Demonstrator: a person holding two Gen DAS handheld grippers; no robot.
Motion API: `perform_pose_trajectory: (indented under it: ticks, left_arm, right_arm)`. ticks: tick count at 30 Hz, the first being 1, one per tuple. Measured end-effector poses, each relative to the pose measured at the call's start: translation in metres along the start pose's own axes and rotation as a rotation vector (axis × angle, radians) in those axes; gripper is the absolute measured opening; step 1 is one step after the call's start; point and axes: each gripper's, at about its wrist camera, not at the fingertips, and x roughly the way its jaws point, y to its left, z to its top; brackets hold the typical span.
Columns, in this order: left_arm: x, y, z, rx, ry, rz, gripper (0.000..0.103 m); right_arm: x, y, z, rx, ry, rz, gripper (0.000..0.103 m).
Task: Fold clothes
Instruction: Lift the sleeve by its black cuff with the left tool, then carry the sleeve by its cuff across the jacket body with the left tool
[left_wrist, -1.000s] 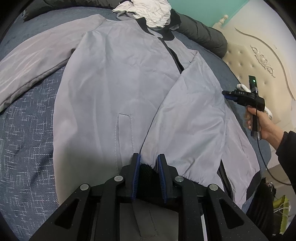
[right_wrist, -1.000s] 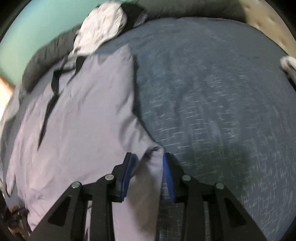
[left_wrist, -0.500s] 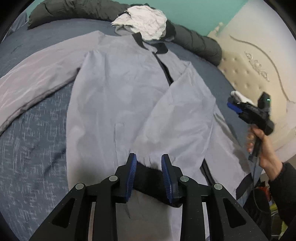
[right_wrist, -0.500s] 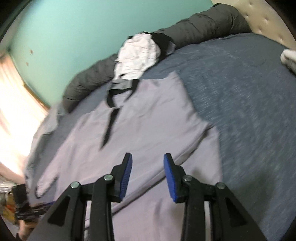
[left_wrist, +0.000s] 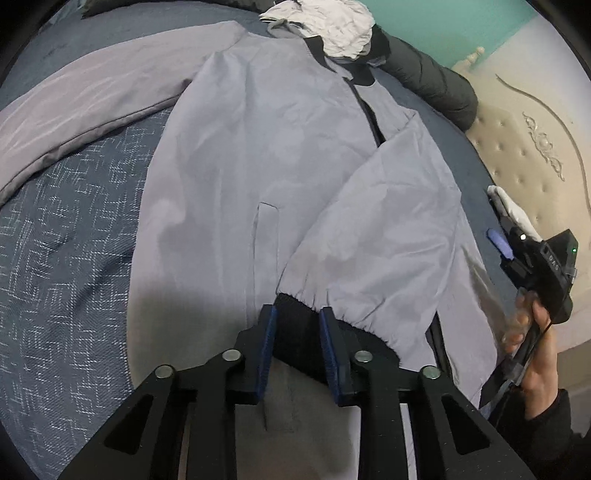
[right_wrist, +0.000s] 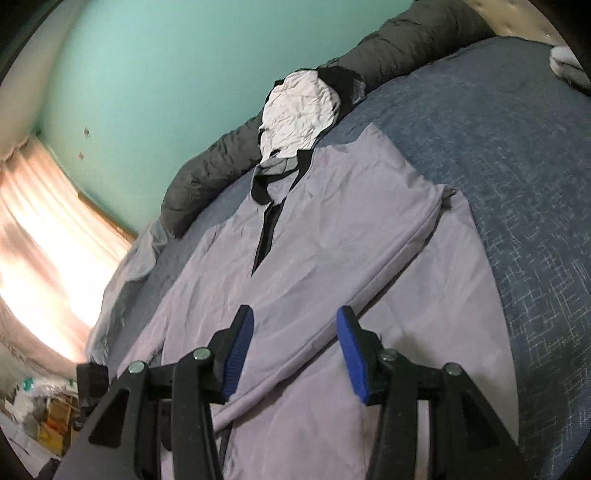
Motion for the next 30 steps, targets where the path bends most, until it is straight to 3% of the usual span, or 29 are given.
perform_pose_trajectory:
  ticks: [4, 13, 15, 17, 19, 24, 30]
  left_arm:
    - [-0.001, -0.001, -0.002, 0.017, 0.014, 0.038, 0.003]
    - [-0.029, 0.016, 0.005, -0.022, -0.029, 0.098, 0.003]
    - [-0.044, 0.034, 0.009, -0.072, -0.05, 0.115, 0.005]
    - [-0.06, 0.049, 0.012, -0.09, -0.064, 0.184, 0.018]
    - [-0.074, 0.064, 0.014, -0.11, -0.075, 0.211, 0.023]
    - [-0.114, 0.133, 0.012, -0.297, -0.138, 0.238, 0.034]
    - [-0.158, 0.209, 0.001, -0.49, -0.213, 0.327, 0.04]
  right_arm:
    - [-0.002, -0.006, 0.0, 0.029, -0.015, 0.031, 0.048]
    - [0.0, -0.008, 0.002, 0.06, -0.024, 0.055, 0.05]
    - [0.0, -0.006, 0.002, 0.06, -0.027, 0.062, 0.058]
    - [0.002, -0.005, 0.001, 0.068, -0.029, 0.073, 0.06]
    - [0.003, -0.002, 0.001, 0.059, -0.026, 0.074, 0.06]
    - [0.007, 0.006, 0.0, 0.034, -0.011, 0.065, 0.061]
    - [0.011, 0.006, -0.001, 0.036, -0.002, 0.055, 0.065]
